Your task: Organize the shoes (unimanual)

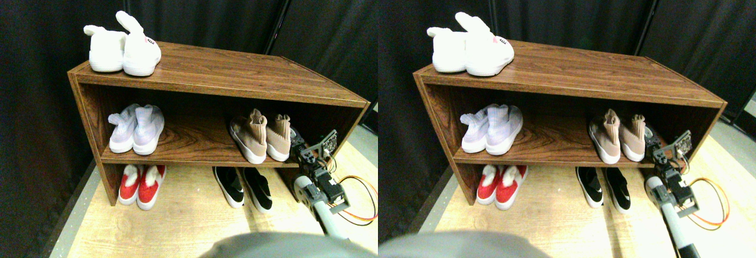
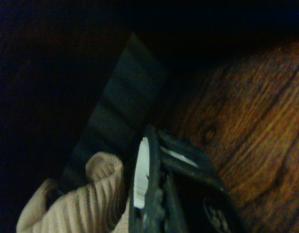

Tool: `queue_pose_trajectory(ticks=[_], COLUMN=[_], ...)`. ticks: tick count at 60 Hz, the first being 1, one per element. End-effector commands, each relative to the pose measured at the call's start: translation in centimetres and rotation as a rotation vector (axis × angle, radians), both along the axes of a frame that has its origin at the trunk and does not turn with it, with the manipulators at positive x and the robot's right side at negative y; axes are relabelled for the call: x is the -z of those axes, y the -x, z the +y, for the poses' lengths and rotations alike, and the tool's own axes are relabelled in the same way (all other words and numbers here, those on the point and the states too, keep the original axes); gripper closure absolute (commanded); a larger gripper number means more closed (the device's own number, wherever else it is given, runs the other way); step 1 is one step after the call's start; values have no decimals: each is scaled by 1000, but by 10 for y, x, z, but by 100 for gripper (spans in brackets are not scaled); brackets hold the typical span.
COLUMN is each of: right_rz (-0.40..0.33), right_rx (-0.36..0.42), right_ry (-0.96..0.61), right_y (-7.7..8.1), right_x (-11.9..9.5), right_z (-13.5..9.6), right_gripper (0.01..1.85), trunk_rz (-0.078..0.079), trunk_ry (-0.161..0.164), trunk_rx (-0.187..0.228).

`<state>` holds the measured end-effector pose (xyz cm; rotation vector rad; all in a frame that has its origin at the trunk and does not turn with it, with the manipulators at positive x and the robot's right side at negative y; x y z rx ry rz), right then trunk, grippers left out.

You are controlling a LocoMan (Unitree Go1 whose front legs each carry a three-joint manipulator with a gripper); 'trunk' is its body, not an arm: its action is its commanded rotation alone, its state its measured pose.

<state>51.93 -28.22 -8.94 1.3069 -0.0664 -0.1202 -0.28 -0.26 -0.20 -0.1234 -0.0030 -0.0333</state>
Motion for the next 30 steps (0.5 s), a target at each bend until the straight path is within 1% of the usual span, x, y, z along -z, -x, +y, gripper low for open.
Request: queue_pose_trajectory(ticks=[1,4,7,11,21,22,30], right_rz=[-36,-37,-30,-29,-25,-26,-41], right_rx=[-8,0,-8,8,5,5,19], right_ry=[4,15,21,22,20,19,34], right_y=[0,1,0,1,1,1,-1], right_x=[-6,-6,-5,-4,-3,-3,-2], right_z=[9,11,11,12,11,10,4], right_gripper=[180,180,180,180,180,180,180], trunk_rz=[20,21,21,21,21,20,21], trunk_ry=[15,16,16,16,16,8,5], trunk_rx=[-19,-19,-19,-19,-19,-12,-9])
